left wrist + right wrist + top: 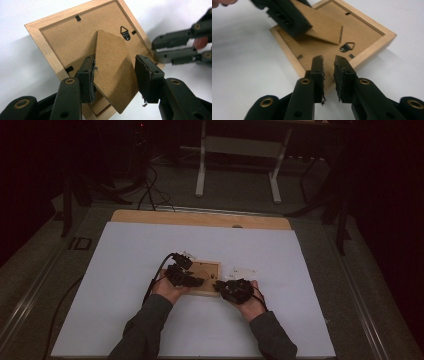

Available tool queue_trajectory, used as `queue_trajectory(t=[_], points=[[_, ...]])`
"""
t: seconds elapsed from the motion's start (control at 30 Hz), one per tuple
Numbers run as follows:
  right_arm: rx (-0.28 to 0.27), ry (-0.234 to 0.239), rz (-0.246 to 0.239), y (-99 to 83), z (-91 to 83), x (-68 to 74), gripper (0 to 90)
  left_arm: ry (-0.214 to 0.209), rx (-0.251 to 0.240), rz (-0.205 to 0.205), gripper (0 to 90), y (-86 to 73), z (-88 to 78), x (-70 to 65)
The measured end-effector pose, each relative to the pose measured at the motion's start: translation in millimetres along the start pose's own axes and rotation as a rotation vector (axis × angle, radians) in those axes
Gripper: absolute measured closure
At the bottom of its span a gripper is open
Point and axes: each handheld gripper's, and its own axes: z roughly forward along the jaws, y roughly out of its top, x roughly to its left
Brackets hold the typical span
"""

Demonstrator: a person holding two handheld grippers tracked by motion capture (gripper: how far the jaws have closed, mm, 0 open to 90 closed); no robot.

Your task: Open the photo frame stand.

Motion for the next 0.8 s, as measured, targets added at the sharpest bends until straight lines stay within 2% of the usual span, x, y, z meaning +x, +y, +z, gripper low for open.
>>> queue_trajectory(t=[0.2,0.23,0.3,0.53,0.63,0.8], points=[[-0.004,-0.020,0.043,2.5,-7.5,-9.5,71.3,0.020,-0.035,0.041,54.3,-1.7,-2.5,-5.4],[-0.008,-0.023,0.046,3.8,-8.7,-10.8,70.9,0.030,-0.049,0.063,54.4,-2.7,-3.6,-8.1],[-0.012,-0.026,0.051,6.2,-10.9,-12.4,70.4,0.038,-0.056,0.078,54.5,-3.8,-4.4,-9.7],[-0.020,-0.031,0.062,10.8,-15.8,-17.9,68.7,0.057,-0.084,0.110,54.5,-9.4,-6.1,-14.6],[-0.025,-0.020,0.087,10.9,-16.9,-21.1,67.5,0.071,-0.102,0.133,54.5,-13.3,-7.4,-17.6],[-0.024,-0.021,0.103,12.7,-17.0,-24.9,66.4,0.090,-0.129,0.159,54.5,-18.5,-8.4,-21.7]])
